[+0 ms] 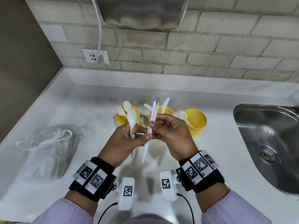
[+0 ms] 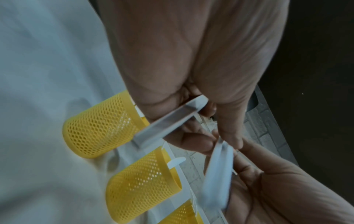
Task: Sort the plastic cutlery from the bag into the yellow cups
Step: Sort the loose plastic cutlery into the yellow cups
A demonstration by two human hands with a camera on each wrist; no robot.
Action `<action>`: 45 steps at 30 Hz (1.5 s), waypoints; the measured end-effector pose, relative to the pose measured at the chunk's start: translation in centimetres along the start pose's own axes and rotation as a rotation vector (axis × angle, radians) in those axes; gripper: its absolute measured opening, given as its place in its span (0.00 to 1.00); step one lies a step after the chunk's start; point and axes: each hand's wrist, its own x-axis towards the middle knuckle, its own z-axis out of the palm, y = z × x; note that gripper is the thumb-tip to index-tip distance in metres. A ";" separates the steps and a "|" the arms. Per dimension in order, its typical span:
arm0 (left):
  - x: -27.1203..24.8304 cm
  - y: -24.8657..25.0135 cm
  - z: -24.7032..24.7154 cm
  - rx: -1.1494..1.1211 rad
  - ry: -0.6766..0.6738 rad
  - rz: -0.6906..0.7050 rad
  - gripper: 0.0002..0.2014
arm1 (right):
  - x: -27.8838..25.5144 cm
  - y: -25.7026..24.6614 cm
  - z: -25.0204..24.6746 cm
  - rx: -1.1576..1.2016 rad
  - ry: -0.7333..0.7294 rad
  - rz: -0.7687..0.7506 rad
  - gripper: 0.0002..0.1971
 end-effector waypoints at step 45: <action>0.3 -0.4 -1.7 0.164 0.291 0.028 0.12 | 8.0 -0.8 -1.9 -1.128 0.141 -0.254 0.18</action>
